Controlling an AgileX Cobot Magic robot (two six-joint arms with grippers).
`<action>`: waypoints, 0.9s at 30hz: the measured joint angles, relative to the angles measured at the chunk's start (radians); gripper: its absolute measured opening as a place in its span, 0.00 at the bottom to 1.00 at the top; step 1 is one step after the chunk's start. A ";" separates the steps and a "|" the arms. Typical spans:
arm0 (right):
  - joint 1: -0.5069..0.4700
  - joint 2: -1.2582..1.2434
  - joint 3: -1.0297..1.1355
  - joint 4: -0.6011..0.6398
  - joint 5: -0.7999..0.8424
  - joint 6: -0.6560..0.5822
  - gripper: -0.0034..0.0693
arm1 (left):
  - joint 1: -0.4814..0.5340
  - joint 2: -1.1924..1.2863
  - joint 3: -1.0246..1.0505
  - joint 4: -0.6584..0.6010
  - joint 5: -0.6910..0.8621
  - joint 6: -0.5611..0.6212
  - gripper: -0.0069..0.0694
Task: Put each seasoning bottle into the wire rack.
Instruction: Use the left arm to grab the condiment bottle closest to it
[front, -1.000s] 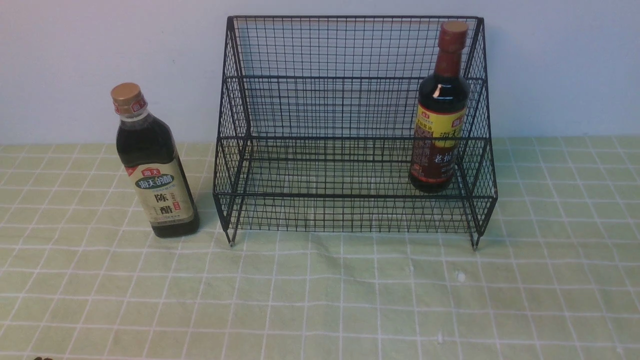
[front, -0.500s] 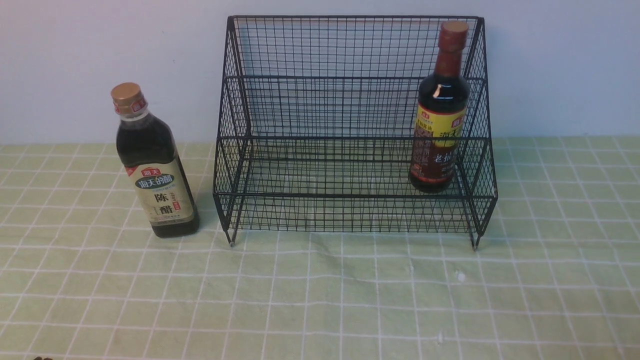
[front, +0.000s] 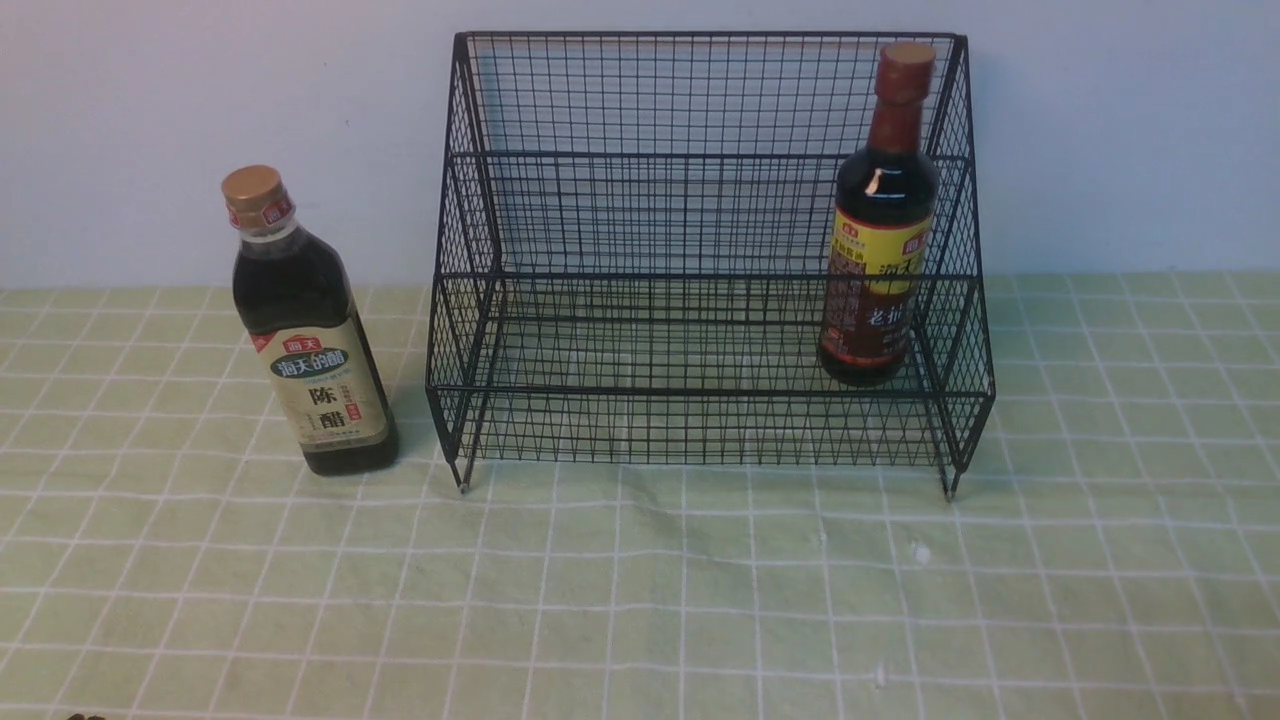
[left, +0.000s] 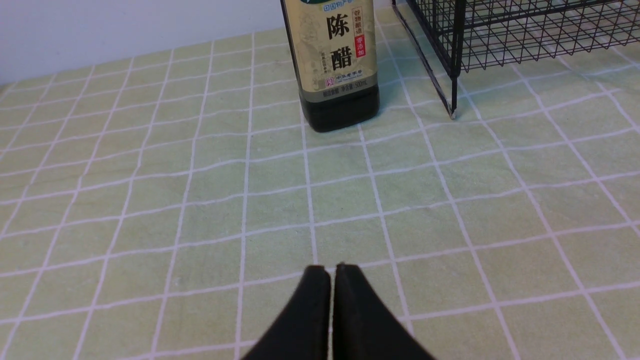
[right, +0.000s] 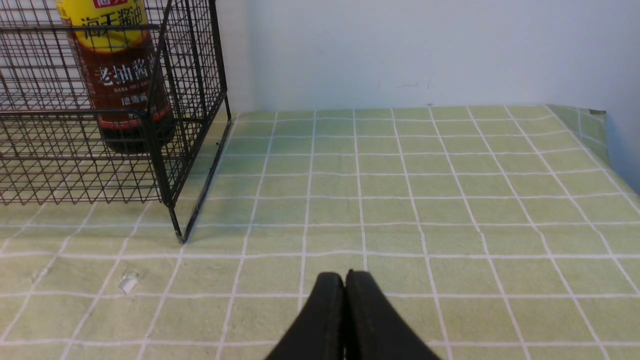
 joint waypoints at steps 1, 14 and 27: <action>-0.001 0.000 0.000 0.000 0.000 0.000 0.03 | 0.000 0.000 0.000 0.000 0.000 0.000 0.08; -0.001 0.000 0.000 0.000 0.001 0.000 0.03 | 0.000 0.000 0.000 0.000 0.000 0.000 0.08; -0.001 0.000 0.000 0.000 0.002 0.000 0.03 | 0.000 0.000 0.000 -0.036 -0.128 -0.003 0.08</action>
